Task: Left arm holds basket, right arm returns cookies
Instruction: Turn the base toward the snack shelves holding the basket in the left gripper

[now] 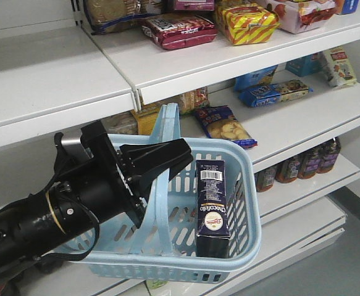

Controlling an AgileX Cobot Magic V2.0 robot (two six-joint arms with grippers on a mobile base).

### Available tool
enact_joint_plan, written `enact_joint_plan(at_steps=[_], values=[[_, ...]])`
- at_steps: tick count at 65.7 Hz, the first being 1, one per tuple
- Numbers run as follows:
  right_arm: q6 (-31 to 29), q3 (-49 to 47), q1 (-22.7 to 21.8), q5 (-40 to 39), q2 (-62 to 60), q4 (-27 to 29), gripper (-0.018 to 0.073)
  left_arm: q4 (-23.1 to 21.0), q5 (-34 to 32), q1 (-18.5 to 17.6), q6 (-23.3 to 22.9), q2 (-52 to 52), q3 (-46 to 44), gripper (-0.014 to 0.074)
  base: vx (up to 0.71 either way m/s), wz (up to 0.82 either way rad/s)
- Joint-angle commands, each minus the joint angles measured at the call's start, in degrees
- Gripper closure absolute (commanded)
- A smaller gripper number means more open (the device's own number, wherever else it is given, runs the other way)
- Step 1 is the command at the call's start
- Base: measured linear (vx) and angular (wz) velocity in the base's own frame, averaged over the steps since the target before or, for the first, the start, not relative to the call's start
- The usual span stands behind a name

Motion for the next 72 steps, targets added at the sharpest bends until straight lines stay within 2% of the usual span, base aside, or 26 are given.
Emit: enact_joint_plan(at_steps=[1, 72], values=[[-0.3, 1.0, -0.1, -4.4, -0.6, -0.3, 0.0562, -2.6, -6.6, -0.4, 0.0, -2.3, -1.6, 0.0596, 0.03, 0.23], [-0.3, 1.0, -0.1, -4.4, -0.6, -0.3, 0.0562, -2.6, -6.6, -0.4, 0.0, -2.3, -1.6, 0.0596, 0.02, 0.25]])
